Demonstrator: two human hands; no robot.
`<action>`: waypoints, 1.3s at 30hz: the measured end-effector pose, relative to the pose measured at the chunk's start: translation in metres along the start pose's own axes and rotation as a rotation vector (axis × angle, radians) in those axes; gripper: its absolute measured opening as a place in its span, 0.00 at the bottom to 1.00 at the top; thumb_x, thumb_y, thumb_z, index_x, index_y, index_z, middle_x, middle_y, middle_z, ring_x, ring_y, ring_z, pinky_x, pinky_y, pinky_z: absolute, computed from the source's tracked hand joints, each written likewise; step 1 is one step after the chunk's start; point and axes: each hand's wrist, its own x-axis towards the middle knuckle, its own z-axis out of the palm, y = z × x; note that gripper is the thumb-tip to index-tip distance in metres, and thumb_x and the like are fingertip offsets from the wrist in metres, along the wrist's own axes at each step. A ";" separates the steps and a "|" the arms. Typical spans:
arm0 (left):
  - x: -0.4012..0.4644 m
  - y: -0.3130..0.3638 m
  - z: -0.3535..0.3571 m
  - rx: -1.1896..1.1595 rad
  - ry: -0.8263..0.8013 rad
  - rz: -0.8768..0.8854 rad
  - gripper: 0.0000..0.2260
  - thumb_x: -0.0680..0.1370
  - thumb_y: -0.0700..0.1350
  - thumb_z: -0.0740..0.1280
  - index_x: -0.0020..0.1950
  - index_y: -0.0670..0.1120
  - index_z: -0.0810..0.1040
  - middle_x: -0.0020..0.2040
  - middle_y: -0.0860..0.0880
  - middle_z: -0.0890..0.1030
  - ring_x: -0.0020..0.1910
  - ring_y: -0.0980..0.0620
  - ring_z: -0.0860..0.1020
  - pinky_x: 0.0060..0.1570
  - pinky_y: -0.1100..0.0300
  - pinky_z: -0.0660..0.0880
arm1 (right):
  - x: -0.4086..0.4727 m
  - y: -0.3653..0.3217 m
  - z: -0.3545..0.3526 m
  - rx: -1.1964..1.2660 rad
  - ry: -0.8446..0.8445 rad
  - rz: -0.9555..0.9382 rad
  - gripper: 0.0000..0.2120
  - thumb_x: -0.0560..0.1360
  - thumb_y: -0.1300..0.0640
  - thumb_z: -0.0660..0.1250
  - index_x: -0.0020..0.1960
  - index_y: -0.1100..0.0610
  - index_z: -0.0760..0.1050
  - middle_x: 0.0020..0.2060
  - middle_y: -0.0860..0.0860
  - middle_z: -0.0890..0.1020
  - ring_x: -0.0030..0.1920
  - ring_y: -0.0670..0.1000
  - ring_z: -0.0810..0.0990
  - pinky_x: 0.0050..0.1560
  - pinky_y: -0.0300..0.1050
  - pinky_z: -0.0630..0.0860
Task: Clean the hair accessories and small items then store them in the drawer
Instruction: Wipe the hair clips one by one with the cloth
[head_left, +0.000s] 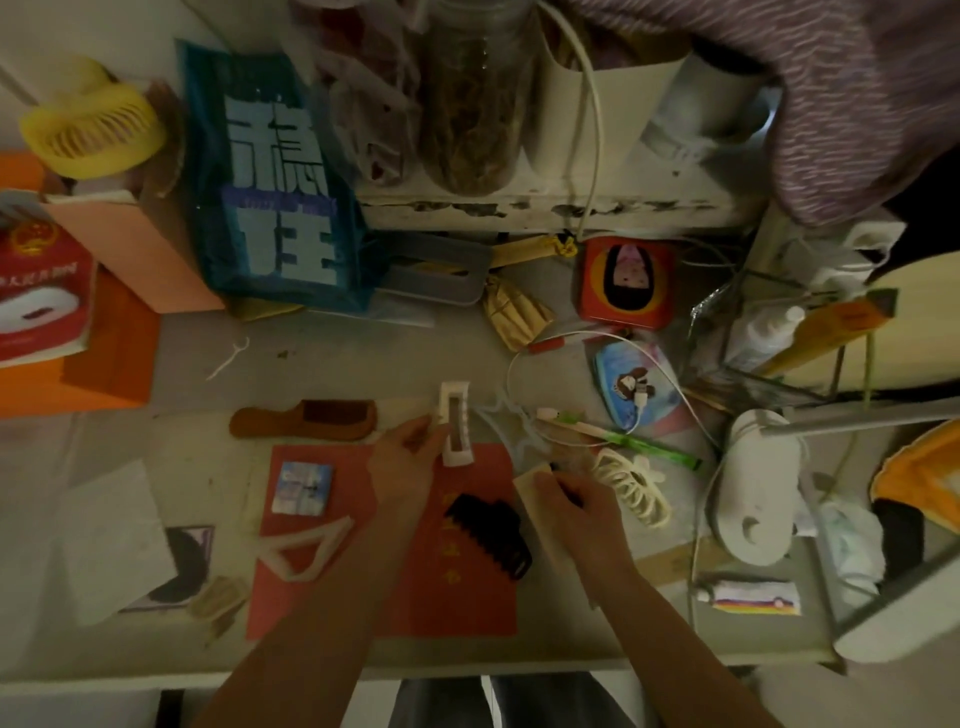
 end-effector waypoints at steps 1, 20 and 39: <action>0.000 0.001 0.001 0.017 0.016 0.007 0.14 0.75 0.46 0.70 0.57 0.40 0.81 0.52 0.43 0.83 0.50 0.52 0.79 0.51 0.62 0.71 | 0.002 0.001 -0.001 -0.011 0.005 0.000 0.18 0.76 0.56 0.66 0.27 0.52 0.72 0.24 0.47 0.71 0.29 0.47 0.70 0.33 0.42 0.66; -0.051 0.051 -0.045 -0.211 0.169 0.006 0.06 0.75 0.44 0.69 0.49 0.45 0.84 0.36 0.54 0.82 0.37 0.61 0.80 0.35 0.73 0.73 | -0.016 -0.057 0.001 0.121 -0.063 -0.098 0.08 0.78 0.52 0.64 0.47 0.51 0.81 0.37 0.43 0.78 0.40 0.44 0.76 0.38 0.37 0.69; -0.150 0.179 -0.113 -0.549 0.085 0.257 0.11 0.72 0.49 0.72 0.54 0.51 0.82 0.50 0.53 0.82 0.45 0.64 0.76 0.53 0.55 0.74 | -0.092 -0.177 -0.030 0.560 0.006 -0.455 0.04 0.70 0.62 0.74 0.45 0.58 0.81 0.38 0.55 0.84 0.40 0.54 0.82 0.48 0.53 0.78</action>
